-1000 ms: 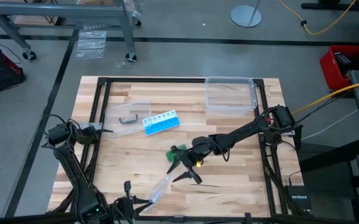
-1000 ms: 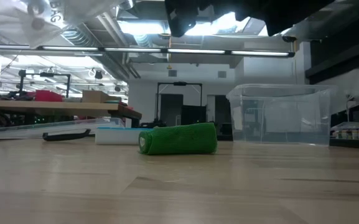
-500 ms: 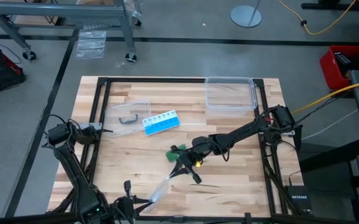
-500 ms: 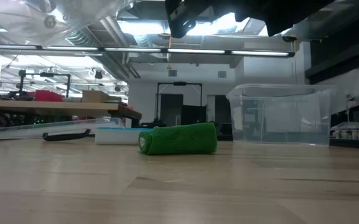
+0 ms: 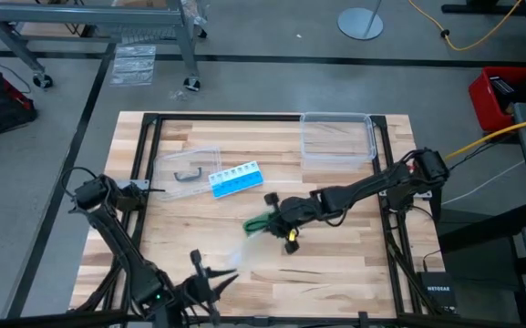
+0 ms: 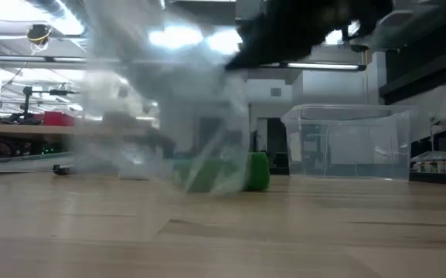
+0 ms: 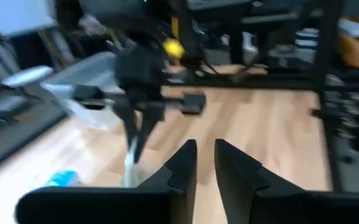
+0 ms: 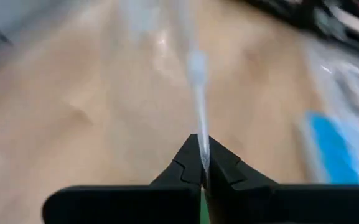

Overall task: Roll bandage
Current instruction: Open the transparent zip bag

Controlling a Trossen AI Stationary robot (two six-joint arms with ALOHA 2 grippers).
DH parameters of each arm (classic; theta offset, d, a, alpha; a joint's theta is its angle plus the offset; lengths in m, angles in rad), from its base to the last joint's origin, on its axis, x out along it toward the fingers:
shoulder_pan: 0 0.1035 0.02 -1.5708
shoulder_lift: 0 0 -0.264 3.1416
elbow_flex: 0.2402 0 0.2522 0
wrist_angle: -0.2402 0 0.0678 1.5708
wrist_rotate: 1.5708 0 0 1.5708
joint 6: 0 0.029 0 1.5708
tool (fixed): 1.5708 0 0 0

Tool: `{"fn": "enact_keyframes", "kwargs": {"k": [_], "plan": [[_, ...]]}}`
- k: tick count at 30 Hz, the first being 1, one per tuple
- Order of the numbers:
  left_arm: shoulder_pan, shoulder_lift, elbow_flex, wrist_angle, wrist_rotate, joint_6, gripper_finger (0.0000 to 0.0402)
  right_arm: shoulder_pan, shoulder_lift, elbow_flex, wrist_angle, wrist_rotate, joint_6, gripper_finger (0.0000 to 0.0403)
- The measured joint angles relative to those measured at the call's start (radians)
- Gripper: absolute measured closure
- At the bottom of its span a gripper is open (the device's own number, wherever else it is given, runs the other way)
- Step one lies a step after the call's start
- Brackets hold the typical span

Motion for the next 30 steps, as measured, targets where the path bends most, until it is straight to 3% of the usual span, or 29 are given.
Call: {"fn": "enact_keyframes", "kwargs": {"k": [7,15,19,24,30], "plan": [[0.063,-0.035,0.0,-0.001,-0.14,0.086,0.0307,0.0,-0.037,0.0,-0.201,0.331,-0.076,0.0401],[0.248,-0.052,0.0,-0.057,-0.141,0.225,0.0275,0.0,-0.037,0.053,-0.263,0.563,-0.179,0.0402],[0.353,-0.052,0.0,-0.119,-0.061,0.333,0.0279,-0.012,-0.038,0.126,-0.384,0.715,-0.232,0.0402],[0.474,-0.052,-0.001,-0.231,0.074,0.326,0.0295,-0.082,-0.043,0.194,-0.608,0.71,-0.192,0.0402],[0.573,-0.052,-0.001,-0.351,0.09,0.275,0.0317,-0.204,-0.042,0.195,-0.837,0.646,-0.105,0.0403]]}}
